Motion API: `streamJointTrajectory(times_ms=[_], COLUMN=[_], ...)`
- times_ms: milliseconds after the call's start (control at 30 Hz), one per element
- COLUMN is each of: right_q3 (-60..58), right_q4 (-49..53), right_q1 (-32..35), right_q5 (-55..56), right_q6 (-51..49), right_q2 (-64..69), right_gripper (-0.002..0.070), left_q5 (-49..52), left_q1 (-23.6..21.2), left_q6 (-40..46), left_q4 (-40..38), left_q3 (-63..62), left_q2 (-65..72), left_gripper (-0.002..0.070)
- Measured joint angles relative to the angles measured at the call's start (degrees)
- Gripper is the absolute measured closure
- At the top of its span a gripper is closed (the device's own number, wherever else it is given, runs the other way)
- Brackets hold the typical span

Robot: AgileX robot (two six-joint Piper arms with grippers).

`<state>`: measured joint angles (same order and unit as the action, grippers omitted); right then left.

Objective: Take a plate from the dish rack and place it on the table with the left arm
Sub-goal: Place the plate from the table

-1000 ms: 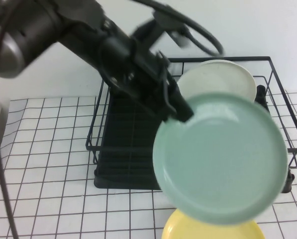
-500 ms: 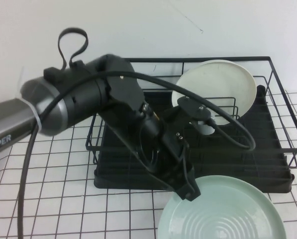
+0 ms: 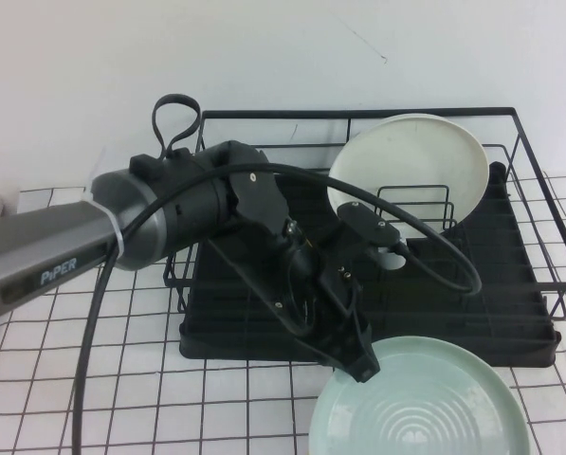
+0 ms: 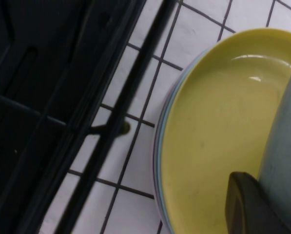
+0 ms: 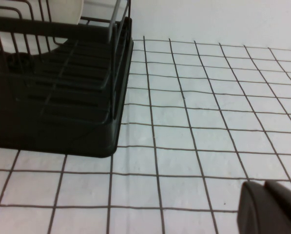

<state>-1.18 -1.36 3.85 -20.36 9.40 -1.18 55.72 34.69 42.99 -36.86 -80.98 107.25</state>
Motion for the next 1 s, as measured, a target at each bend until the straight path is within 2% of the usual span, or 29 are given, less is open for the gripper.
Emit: streamJointTrajectory(times_ms=[567, 1000], right_q3=[0.00, 0.00], right_q4=[0.00, 0.00], right_q1=[0.00, 0.00], right_q5=[0.00, 0.00], right_q6=[0.00, 0.00], right_q2=[0.00, 0.00], right_gripper=[0.0678, 0.0678], left_q5=[0.43, -0.86], left_q1=[0.23, 5.16], left_q6=[-0.42, -5.12], left_q4=[2.54, 7.53], left_q3=[0.00, 0.00], left_q2=[-1.14, -6.31], left_gripper=[0.0630, 0.0631])
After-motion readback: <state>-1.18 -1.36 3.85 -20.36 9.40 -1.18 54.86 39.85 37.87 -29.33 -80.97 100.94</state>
